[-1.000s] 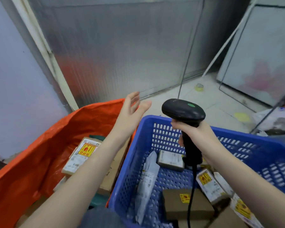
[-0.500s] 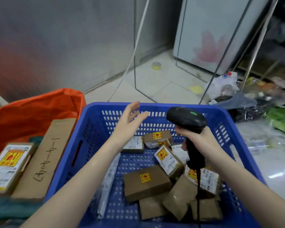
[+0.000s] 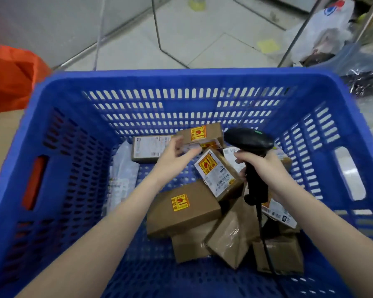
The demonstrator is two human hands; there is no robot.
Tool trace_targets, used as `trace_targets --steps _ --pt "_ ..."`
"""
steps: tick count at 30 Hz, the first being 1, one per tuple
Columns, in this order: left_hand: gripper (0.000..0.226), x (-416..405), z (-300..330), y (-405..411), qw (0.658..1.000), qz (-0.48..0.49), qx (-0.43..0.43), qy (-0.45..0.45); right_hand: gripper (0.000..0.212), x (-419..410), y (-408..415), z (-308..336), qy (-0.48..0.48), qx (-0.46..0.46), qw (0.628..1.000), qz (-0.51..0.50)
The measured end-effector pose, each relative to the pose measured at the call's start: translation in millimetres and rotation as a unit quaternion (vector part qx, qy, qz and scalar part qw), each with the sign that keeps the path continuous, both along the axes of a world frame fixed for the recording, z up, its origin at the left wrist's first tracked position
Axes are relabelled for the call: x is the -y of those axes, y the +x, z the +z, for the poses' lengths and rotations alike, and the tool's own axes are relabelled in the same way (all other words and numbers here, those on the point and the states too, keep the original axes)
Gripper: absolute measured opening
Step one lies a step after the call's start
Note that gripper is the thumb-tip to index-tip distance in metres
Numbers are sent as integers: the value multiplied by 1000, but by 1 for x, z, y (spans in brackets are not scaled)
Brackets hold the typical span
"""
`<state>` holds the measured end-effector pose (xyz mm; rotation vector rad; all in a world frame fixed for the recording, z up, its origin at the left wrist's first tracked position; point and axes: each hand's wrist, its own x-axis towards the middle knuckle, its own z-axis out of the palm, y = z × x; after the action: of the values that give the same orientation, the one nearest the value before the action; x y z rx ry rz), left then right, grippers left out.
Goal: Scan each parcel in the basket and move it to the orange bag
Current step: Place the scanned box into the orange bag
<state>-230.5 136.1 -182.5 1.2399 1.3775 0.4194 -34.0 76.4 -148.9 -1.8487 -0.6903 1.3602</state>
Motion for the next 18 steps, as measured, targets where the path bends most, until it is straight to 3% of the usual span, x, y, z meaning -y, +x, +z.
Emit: trace_targets --steps 5,9,14,18 --pt "78 -1 -55 17 993 -19 -54 -107 30 -2 8 -52 -66 -17 998 14" --pt "83 2 -87 36 980 -31 -77 -180 40 -2 9 -80 -85 25 996 23" --pt "96 3 -106 50 980 -1 -53 -193 34 -11 13 -84 -70 13 996 52" --pt "85 6 -90 49 983 18 -7 -182 33 -14 14 -69 -59 2 997 59"
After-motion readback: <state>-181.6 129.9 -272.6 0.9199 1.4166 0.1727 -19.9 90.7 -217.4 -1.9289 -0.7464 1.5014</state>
